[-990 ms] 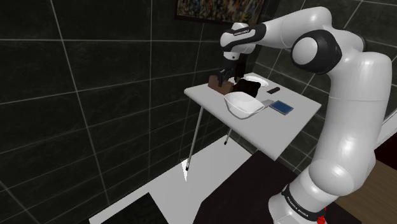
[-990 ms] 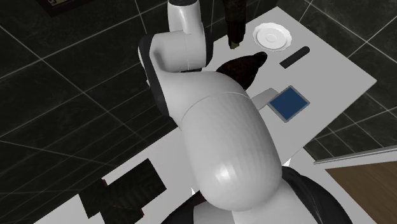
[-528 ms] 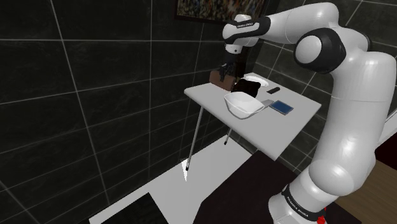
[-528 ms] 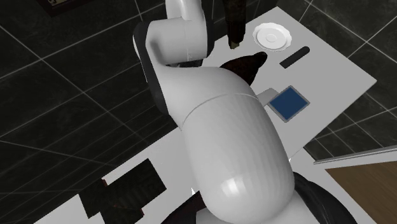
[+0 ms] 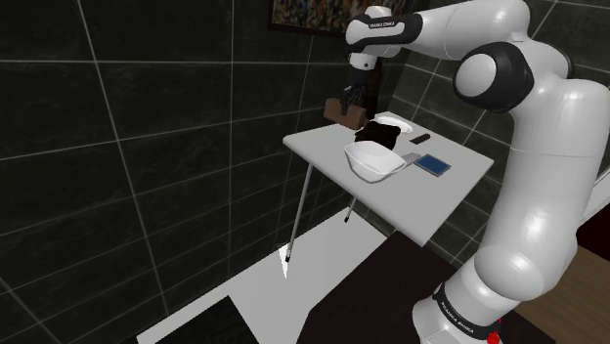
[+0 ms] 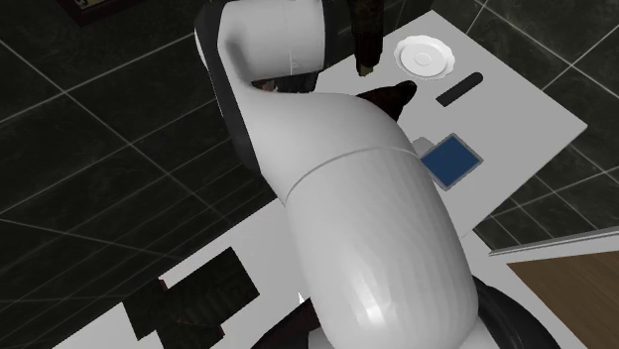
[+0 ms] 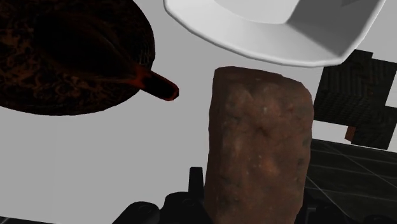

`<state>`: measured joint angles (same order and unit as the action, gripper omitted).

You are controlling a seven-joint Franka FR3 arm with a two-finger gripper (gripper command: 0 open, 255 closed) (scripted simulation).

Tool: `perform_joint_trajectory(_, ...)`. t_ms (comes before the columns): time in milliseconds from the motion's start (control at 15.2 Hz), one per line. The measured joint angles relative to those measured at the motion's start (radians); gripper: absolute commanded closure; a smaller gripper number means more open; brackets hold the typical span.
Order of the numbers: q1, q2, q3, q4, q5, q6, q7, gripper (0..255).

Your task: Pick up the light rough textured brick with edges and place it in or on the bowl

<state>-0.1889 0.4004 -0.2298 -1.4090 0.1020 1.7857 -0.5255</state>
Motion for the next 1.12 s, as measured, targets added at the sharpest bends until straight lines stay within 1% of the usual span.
perform_joint_trajectory(396, -0.004, 0.001, -0.001, 0.084, -0.001, -0.082, 0.003, 255)
perform_joint_trajectory(462, -0.002, -0.021, -0.003, 0.058, -0.005, -0.078, 0.002, 255)
perform_joint_trajectory(594, 0.003, -0.091, -0.009, -0.033, -0.019, -0.057, -0.003, 255)
perform_joint_trajectory(924, 0.017, -0.318, -0.021, -0.317, -0.071, 0.007, -0.005, 255)
perform_joint_trajectory(1122, 0.013, -0.431, -0.028, -0.444, -0.100, 0.023, -0.009, 255)
